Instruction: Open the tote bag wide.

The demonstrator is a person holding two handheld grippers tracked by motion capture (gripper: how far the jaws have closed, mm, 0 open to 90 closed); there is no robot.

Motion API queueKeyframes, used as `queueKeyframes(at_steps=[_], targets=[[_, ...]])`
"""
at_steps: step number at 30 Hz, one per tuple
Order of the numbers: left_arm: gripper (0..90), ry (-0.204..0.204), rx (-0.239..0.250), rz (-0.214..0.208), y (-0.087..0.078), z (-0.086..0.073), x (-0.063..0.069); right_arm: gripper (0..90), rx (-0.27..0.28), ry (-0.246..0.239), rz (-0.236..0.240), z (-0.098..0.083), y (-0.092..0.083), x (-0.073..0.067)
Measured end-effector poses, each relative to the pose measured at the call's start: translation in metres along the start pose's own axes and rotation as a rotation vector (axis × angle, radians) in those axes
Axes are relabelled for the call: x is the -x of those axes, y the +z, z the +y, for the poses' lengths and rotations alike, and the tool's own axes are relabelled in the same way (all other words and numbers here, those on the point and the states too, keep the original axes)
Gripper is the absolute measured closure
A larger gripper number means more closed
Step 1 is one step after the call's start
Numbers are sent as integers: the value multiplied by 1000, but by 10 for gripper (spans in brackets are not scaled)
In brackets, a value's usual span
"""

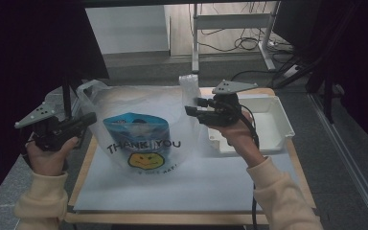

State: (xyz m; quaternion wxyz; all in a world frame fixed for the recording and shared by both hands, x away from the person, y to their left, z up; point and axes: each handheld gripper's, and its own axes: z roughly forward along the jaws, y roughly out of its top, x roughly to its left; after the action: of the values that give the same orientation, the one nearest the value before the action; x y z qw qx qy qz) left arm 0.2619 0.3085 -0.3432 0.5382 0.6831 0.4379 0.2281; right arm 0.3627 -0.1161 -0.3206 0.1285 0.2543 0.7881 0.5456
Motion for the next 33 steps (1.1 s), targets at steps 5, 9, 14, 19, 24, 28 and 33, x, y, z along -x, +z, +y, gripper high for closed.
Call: queueKeyframes(at_steps=[5, 9, 14, 19, 24, 28, 33], targets=[[897, -1, 0, 0, 0, -1, 0, 714, -9, -15, -6, 0, 4, 0], [897, -1, 2, 2, -1, -2, -1, 842, 4, -27, -9, 0, 5, 0], [897, -3, 6, 3, -1, -2, -2, 883, 17, -51, -27, -1, 6, -3], [897, -8, 4, 0, 0, -6, -4, 886, 19, -65, -31, -2, 8, -5], [897, -21, 5, 2, -1, -12, -7, 887, 18, -57, -23, -7, 10, -5], [897, -30, 3, 2, -1, -17, -10, 886, 15, -50, -22, -12, 11, -4], [897, -36, 5, -1, -3, -20, -11, 887, 16, -46, -18, -16, 11, -6]])
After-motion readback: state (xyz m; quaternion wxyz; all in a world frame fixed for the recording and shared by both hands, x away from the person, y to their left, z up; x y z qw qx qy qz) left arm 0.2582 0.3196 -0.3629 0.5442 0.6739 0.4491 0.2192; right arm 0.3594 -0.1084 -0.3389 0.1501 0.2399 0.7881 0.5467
